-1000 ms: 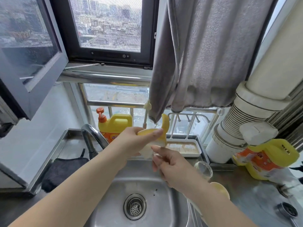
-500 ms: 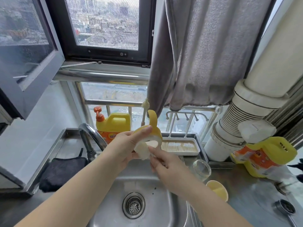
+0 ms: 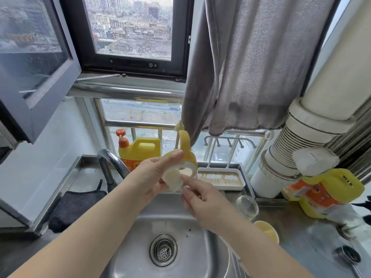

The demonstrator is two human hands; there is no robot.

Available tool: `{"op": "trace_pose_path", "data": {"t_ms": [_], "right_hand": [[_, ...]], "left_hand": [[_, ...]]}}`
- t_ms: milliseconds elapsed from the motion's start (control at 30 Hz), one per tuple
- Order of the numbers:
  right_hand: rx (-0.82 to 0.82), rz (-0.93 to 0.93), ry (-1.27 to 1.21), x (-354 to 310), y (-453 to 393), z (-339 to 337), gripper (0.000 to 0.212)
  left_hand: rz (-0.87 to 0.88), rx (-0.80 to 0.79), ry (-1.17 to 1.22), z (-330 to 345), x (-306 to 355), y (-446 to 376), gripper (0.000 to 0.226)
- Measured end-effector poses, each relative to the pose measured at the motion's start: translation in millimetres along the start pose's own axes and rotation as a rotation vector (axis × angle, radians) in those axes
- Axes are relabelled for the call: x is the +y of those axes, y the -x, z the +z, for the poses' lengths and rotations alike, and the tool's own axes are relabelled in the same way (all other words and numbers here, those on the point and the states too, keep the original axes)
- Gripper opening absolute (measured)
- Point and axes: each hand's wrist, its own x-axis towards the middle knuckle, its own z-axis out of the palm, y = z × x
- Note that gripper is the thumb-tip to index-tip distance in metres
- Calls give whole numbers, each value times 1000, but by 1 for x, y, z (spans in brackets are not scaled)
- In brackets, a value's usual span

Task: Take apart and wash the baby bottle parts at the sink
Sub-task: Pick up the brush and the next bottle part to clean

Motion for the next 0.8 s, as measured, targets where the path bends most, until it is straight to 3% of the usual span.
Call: {"op": "trace_pose_path", "data": {"t_ms": [167, 233, 333, 400, 500, 633, 667, 800], "right_hand": [[-164, 151, -1059, -24, 6, -1, 21], [-206, 114, -1215, -24, 4, 3, 27], [-148, 147, -1102, -23, 4, 1, 17], [-88, 194, -1010, -19, 7, -4, 16], [-26, 233, -921, -12, 8, -12, 17], [-25, 229, -658, -11, 8, -12, 19], [-7, 217, -560, -9, 8, -10, 21], [98, 119, -166, 0, 6, -1, 29]], "left_hand": [[48, -113, 271, 7, 0, 1, 50], [51, -188, 362, 11, -3, 2, 53], [51, -225, 283, 8, -6, 4, 57], [58, -117, 3, 5, -7, 4, 56], [187, 124, -310, 1, -6, 1, 33], [252, 162, -345, 8, 2, 3, 13], [221, 163, -340, 11, 4, 4, 17], [100, 121, -267, 20, 8, 6, 72]]}}
